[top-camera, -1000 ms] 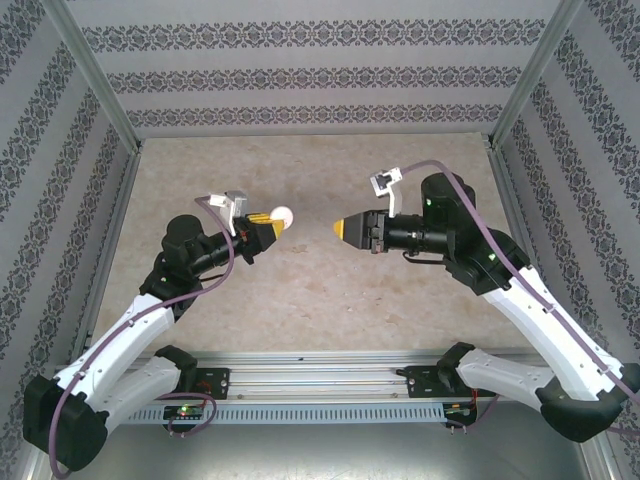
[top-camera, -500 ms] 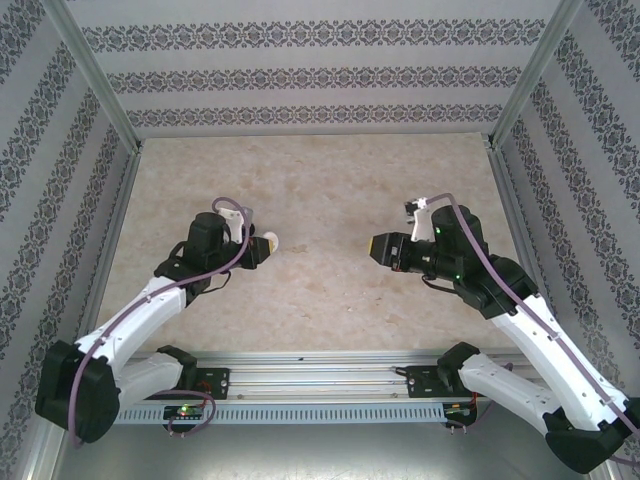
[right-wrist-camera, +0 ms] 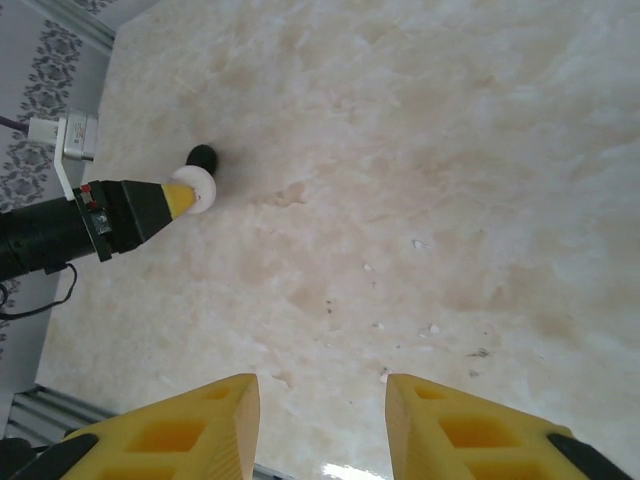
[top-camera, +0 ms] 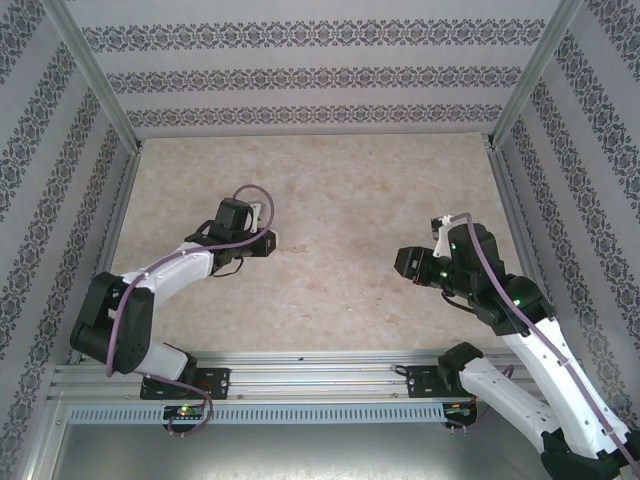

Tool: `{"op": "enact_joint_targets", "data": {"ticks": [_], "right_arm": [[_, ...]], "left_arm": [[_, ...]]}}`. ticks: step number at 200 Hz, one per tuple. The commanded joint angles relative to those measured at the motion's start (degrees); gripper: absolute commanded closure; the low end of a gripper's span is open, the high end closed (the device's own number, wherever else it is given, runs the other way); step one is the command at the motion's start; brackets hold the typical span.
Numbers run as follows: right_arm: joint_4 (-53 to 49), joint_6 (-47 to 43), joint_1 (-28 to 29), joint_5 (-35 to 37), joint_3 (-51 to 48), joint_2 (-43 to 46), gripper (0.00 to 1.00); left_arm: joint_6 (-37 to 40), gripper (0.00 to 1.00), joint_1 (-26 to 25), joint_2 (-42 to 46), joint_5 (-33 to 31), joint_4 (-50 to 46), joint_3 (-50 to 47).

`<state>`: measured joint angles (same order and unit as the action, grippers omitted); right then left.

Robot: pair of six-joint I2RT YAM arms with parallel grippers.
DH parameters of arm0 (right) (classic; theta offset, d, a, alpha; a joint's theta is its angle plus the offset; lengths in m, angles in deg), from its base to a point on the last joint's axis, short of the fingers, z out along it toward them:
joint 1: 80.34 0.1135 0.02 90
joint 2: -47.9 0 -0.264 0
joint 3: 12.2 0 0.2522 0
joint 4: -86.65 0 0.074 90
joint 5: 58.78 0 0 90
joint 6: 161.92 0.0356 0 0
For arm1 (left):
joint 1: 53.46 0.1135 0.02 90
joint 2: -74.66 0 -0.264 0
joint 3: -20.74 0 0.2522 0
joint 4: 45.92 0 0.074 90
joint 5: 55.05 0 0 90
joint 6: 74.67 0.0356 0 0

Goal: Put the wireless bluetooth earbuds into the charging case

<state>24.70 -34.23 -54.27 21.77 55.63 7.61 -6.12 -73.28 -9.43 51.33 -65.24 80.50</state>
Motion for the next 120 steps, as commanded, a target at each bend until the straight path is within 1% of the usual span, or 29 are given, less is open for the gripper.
{"op": "enact_joint_targets", "data": {"ticks": [1, 24, 55, 74, 92, 120], "right_arm": [[-2.9, -1.2, -0.9, 1.2, -0.9, 0.9, 0.62], [-3.7, -1.5, -1.5, 1.0, -1.3, 1.1, 0.62], [-3.4, -1.8, -2.1, -0.2, -2.2, 0.8, 0.62], [-3.0, -1.9, -2.5, -0.6, -3.1, 0.6, 0.62], [-2.2, -1.7, -2.8, -0.8, -4.5, 0.6, 0.62], [-1.4, -2.0, -3.4, -0.6, -5.8, 0.6, 0.61]], "left_arm": [[-0.9, 0.96, -0.1, -1.7, 0.5, 1.3, 0.0], [-2.5, 0.93, -0.1, -1.9, 5.1, 3.6, -2.8], [-2.0, 0.91, -0.1, -1.2, 5.8, -3.2, -3.8], [-3.5, 0.91, -0.1, 0.3, 7.7, -3.4, -6.4], [-5.0, 0.87, -0.1, 1.5, 9.6, -2.2, -9.2], [-4.7, 0.79, -0.2, 3.0, 9.1, -3.3, -10.7]]}}
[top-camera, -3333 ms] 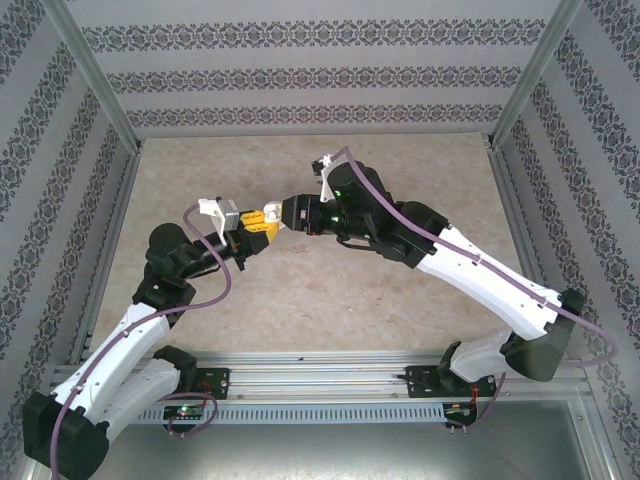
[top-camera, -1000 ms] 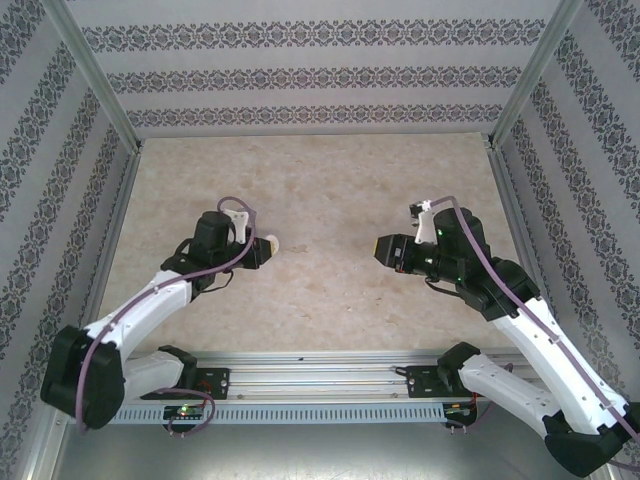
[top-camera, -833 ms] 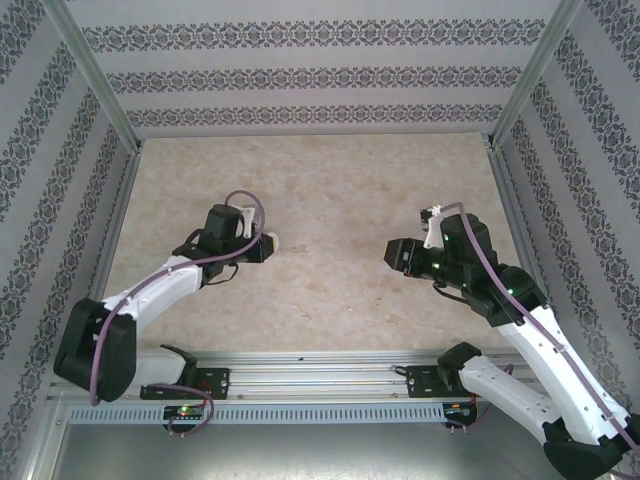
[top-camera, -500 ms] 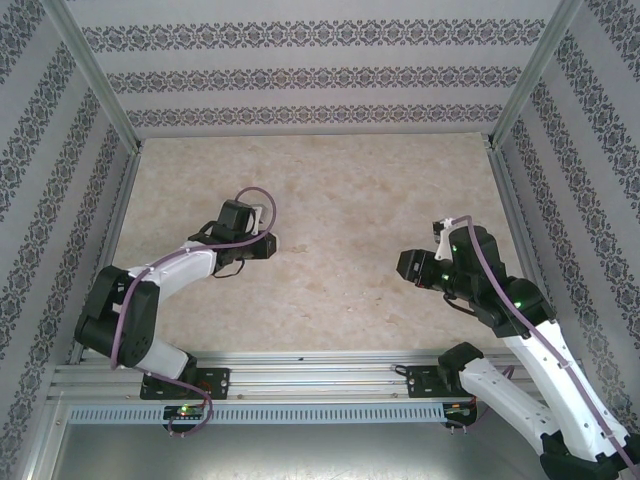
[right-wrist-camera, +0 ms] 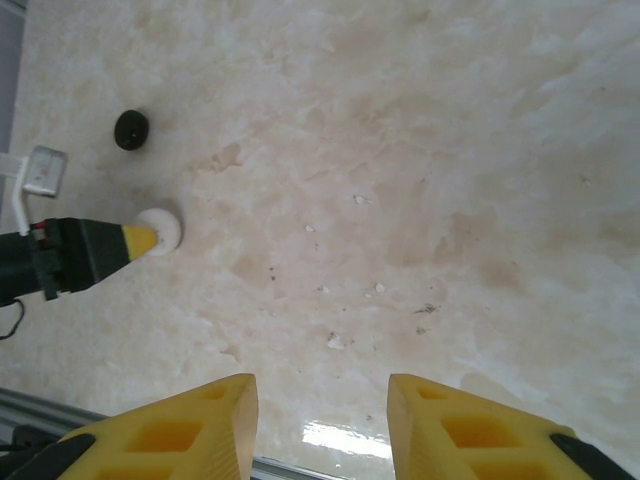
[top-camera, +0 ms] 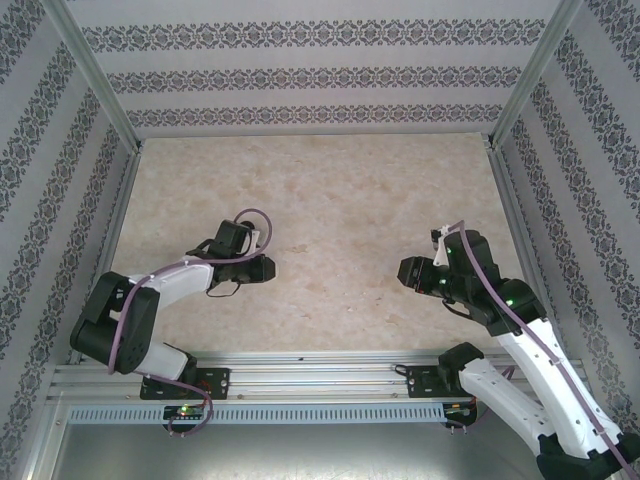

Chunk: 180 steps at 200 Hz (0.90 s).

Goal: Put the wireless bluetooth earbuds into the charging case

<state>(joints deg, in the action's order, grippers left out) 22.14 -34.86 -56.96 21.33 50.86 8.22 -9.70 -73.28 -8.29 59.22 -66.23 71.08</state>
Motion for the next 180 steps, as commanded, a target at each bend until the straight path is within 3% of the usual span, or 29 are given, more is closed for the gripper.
{"op": "enact_joint_targets", "data": {"ticks": [1, 34, 97, 132, 165, 180], "right_arm": [[1.2, -1.5, -0.8, -0.1, -1.0, 0.0, 0.61], [1.1, -4.3, -2.3, 2.9, -0.9, -0.1, 0.47], [7.7, -10.3, -7.2, 13.4, -4.4, 0.2, 0.27], [13.3, -13.8, -11.0, 17.5, -7.3, -1.2, 0.16], [22.5, -17.9, -16.7, 19.2, -10.9, -2.9, 0.06], [28.0, -18.9, -19.2, 19.0, -12.9, -3.9, 0.02]], "left_arm": [[-1.1, 0.79, -0.1, 1.9, 1.2, -2.3, -1.3], [0.4, 0.64, -0.2, 4.8, -0.6, -4.8, -0.4], [6.8, 0.48, -0.1, 13.7, -6.1, -11.7, 4.4], [12.5, 0.40, 0.3, 19.9, -12.3, -13.6, 7.2], [20.3, 0.24, 1.1, 24.1, -21.8, -12.5, 9.5], [24.6, 0.17, 2.1, 25.0, -22.8, -10.9, 9.6]]}}
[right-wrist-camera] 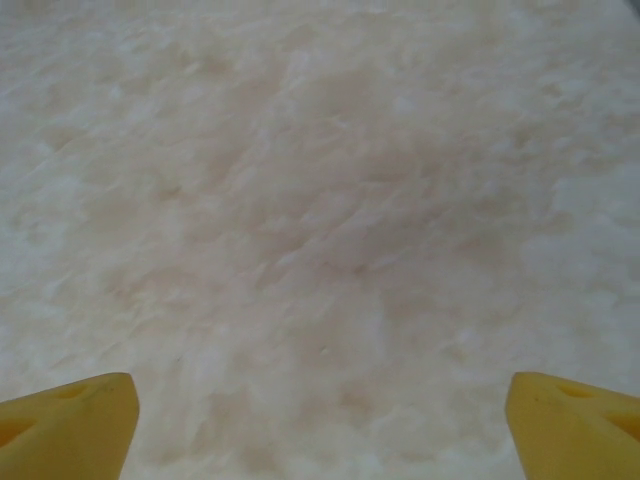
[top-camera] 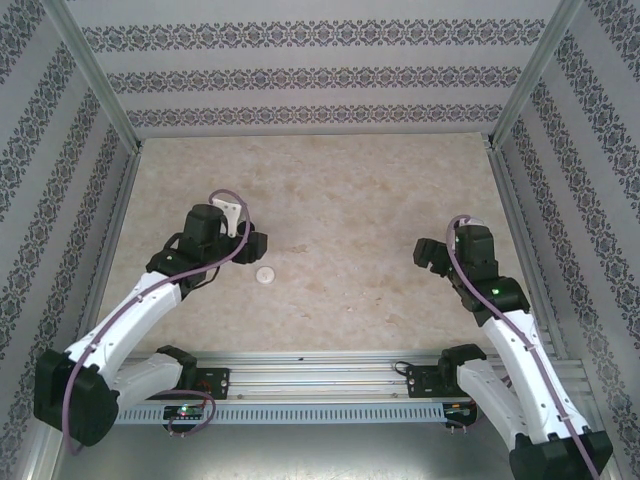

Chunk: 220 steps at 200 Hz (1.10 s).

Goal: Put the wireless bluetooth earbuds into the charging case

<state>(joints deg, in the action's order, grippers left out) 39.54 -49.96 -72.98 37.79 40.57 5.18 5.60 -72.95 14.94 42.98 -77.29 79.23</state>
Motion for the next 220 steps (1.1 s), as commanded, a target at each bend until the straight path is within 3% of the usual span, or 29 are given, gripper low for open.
{"op": "enact_joint_targets", "data": {"ticks": [1, 21, 90, 139, 220], "right_arm": [[11.0, -3.8, -3.3, 2.5, -2.8, -0.9, 0.02], [19.1, -5.7, -5.2, 3.4, -6.0, -2.2, 0.02], [46.3, -15.7, -6.6, 1.3, -15.5, -11.7, 0.02], [66.6, -18.3, -7.0, -3.9, -18.5, -24.8, 0.02], [83.6, -18.8, -8.9, -9.1, -18.7, -39.0, 0.02]], "left_arm": [[9.6, 0.16, 1.9, 1.8, -6.5, 0.3, 1.4], [12.5, 0.00, 4.2, 1.9, -7.0, 3.7, 0.7], [19.8, 0.00, 11.3, 0.7, -12.3, 30.8, -12.6], [22.9, 0.00, 11.8, -4.0, -19.4, 51.8, -23.1], [17.6, 0.00, 16.1, -11.4, -9.5, 65.2, -26.9]]}}
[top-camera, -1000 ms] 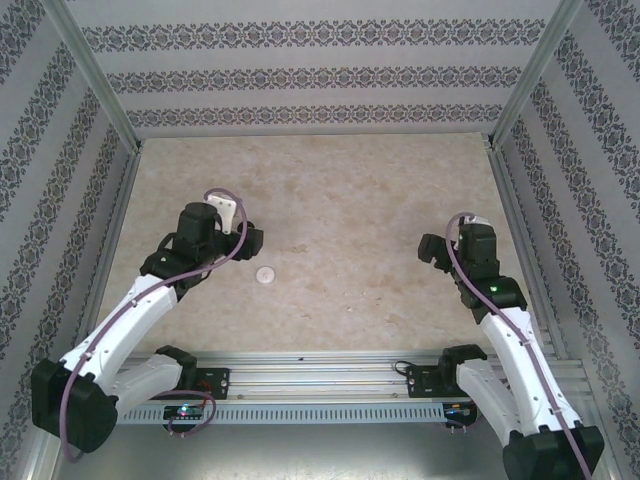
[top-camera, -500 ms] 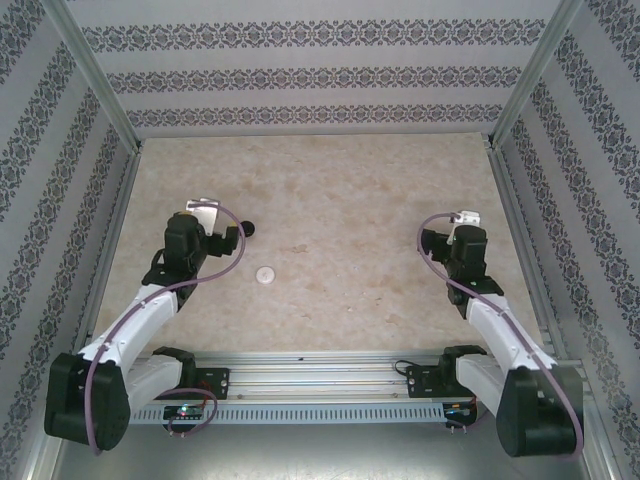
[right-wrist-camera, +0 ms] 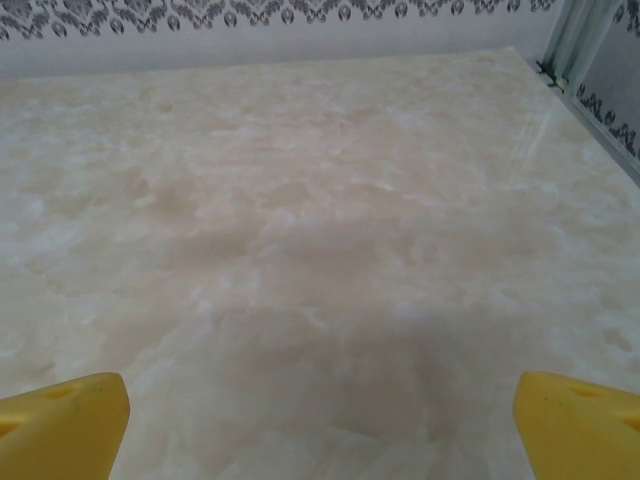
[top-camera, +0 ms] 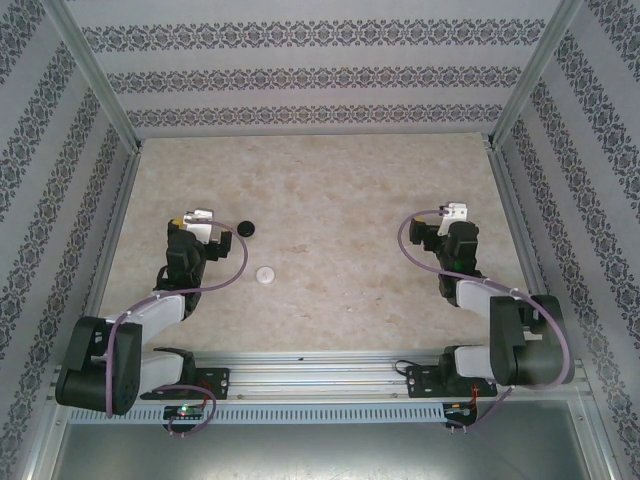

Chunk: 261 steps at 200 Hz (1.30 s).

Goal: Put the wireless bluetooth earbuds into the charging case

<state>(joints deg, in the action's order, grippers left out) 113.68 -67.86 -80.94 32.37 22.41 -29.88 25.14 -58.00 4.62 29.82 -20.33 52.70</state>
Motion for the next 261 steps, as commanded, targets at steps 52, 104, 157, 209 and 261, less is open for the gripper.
{"op": "enact_joint_targets", "data": {"ticks": [52, 104, 157, 209, 261], "right_arm": [[10.3, -1.4, 0.0, -1.8, 1.2, -8.7, 0.02], [10.2, -2.2, 0.6, -1.1, 1.3, -8.8, 0.02], [10.1, -2.5, 1.0, -0.4, 1.4, -8.8, 0.02], [10.0, -2.6, 1.0, -0.5, 1.4, -8.7, 0.02], [9.9, -2.7, 1.2, -0.4, 1.6, -9.0, 0.02]], "left_arm": [[-4.7, 0.00, 1.5, -2.5, 7.0, 6.9, -0.6], [-5.4, 0.00, 1.6, -14.7, 7.4, 19.3, -1.9], [-6.0, 0.00, 1.7, -20.9, 5.3, 22.3, 0.0], [-9.6, 0.00, 4.6, -20.8, 6.1, 13.7, 4.2], [-9.5, 0.00, 4.7, -20.8, 6.2, 13.5, 4.3]]}}
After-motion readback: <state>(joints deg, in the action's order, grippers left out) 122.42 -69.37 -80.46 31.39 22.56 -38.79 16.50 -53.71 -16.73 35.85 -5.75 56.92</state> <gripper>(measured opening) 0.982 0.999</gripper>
